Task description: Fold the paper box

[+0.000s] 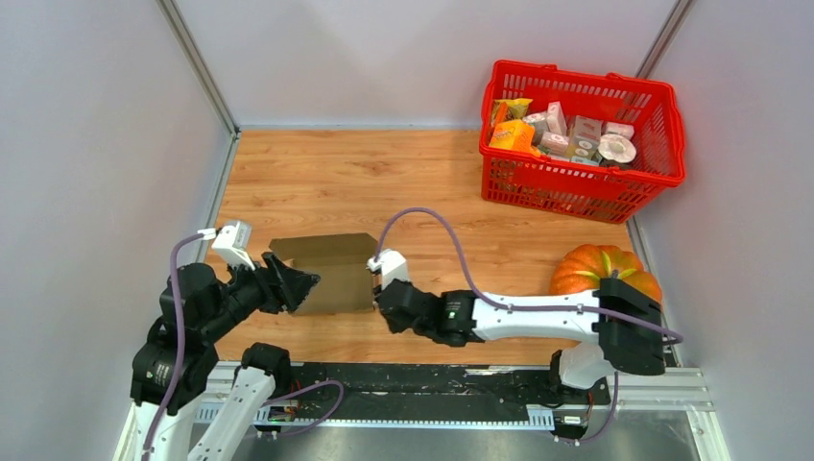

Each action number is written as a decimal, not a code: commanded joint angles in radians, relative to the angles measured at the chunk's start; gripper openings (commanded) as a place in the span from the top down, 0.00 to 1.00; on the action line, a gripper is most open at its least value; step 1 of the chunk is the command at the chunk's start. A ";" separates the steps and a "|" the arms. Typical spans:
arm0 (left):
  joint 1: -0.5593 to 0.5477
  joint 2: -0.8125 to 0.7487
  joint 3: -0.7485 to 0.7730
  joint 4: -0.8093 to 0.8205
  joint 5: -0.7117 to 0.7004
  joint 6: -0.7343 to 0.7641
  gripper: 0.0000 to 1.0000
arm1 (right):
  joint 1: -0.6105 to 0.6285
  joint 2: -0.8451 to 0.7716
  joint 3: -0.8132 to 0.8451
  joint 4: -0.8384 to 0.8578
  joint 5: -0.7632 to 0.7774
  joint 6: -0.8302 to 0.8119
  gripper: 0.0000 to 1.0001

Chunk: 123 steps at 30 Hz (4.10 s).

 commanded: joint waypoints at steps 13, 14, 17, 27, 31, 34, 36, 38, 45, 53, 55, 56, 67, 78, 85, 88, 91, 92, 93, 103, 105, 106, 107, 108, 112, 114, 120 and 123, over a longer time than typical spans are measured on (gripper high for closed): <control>0.002 -0.050 0.172 -0.215 -0.200 0.065 0.30 | -0.024 0.410 0.538 0.050 0.026 -0.363 0.36; 0.002 -0.050 0.174 -0.217 -0.202 0.068 0.30 | -0.029 0.385 0.469 0.065 0.003 -0.370 0.33; 0.002 -0.053 0.164 -0.218 -0.205 0.073 0.30 | -0.032 0.264 0.334 0.096 -0.019 -0.393 0.22; 0.004 -0.047 0.002 -0.043 -0.099 0.008 0.31 | -0.194 0.040 0.039 0.139 -0.178 -0.396 0.16; 0.002 -0.050 -0.021 -0.031 -0.070 -0.002 0.31 | -0.273 0.047 0.046 0.241 -0.287 -0.459 0.17; 0.002 -0.064 -0.030 -0.065 -0.071 0.001 0.31 | -0.303 0.098 0.077 0.302 -0.332 -0.498 0.19; 0.002 -0.084 -0.040 -0.080 -0.073 -0.004 0.31 | -0.322 0.159 0.140 0.288 -0.310 -0.509 0.25; 0.002 -0.105 -0.044 -0.098 -0.073 -0.010 0.31 | -0.330 0.192 0.183 0.284 -0.299 -0.534 0.29; 0.002 -0.147 -0.060 -0.143 -0.090 -0.013 0.31 | -0.330 0.241 0.192 0.406 -0.381 -0.588 0.30; 0.002 -0.145 -0.083 -0.134 -0.083 -0.016 0.31 | -0.330 0.307 0.251 0.406 -0.392 -0.611 0.56; 0.004 -0.145 -0.090 -0.134 -0.087 -0.016 0.31 | -0.330 0.310 0.244 0.413 -0.384 -0.609 0.65; 0.004 -0.145 -0.093 -0.129 -0.087 -0.018 0.31 | -0.330 0.308 0.238 0.415 -0.369 -0.611 0.71; 0.002 -0.124 -0.256 0.153 0.073 -0.125 0.34 | -0.348 0.184 0.168 0.224 -0.451 -0.654 1.00; 0.002 0.247 -0.277 0.366 -0.040 0.162 0.39 | -0.382 -0.086 -0.009 0.076 -0.424 -0.624 1.00; 0.002 0.269 -0.428 0.638 -0.064 0.130 0.32 | -0.532 -0.035 0.016 0.105 -0.597 -0.650 1.00; 0.002 0.257 -0.469 0.644 -0.096 0.128 0.28 | -0.624 -0.014 0.027 0.120 -0.690 -0.670 1.00; 0.002 0.250 -0.485 0.635 -0.129 0.143 0.23 | -0.676 0.018 0.060 0.101 -0.782 -0.687 1.00; 0.002 0.258 -0.480 0.633 -0.142 0.149 0.22 | -0.685 0.038 0.071 0.090 -0.819 -0.699 1.00; 0.002 0.266 -0.478 0.654 -0.155 0.154 0.19 | -0.695 0.047 0.076 0.088 -0.836 -0.706 1.00; 0.004 0.640 -0.320 0.759 -0.120 0.277 0.25 | -0.777 0.120 0.139 0.039 -0.971 -0.744 1.00; 0.002 0.655 -0.304 0.760 -0.154 0.295 0.25 | -0.782 0.118 0.139 0.044 -0.973 -0.744 1.00; 0.004 0.665 -0.299 0.764 -0.165 0.312 0.25 | -0.785 0.120 0.142 0.041 -0.974 -0.746 1.00; 0.004 0.672 -0.287 0.759 -0.174 0.323 0.24 | -0.787 0.120 0.146 0.041 -0.971 -0.746 1.00; 0.004 0.680 -0.278 0.759 -0.171 0.335 0.24 | -0.788 0.121 0.149 0.035 -0.974 -0.747 1.00; 0.004 0.753 -0.227 0.759 -0.078 0.401 0.24 | -0.793 0.124 0.151 0.038 -0.968 -0.747 1.00; 0.004 0.773 -0.218 0.790 -0.024 0.415 0.25 | -0.793 0.127 0.149 0.044 -0.962 -0.746 1.00; 0.004 0.804 -0.222 0.817 0.035 0.406 0.49 | -0.791 0.136 0.154 0.054 -0.936 -0.715 0.97; 0.004 0.775 -0.242 0.785 -0.043 0.389 0.58 | -0.779 0.130 0.152 0.065 -0.877 -0.680 0.95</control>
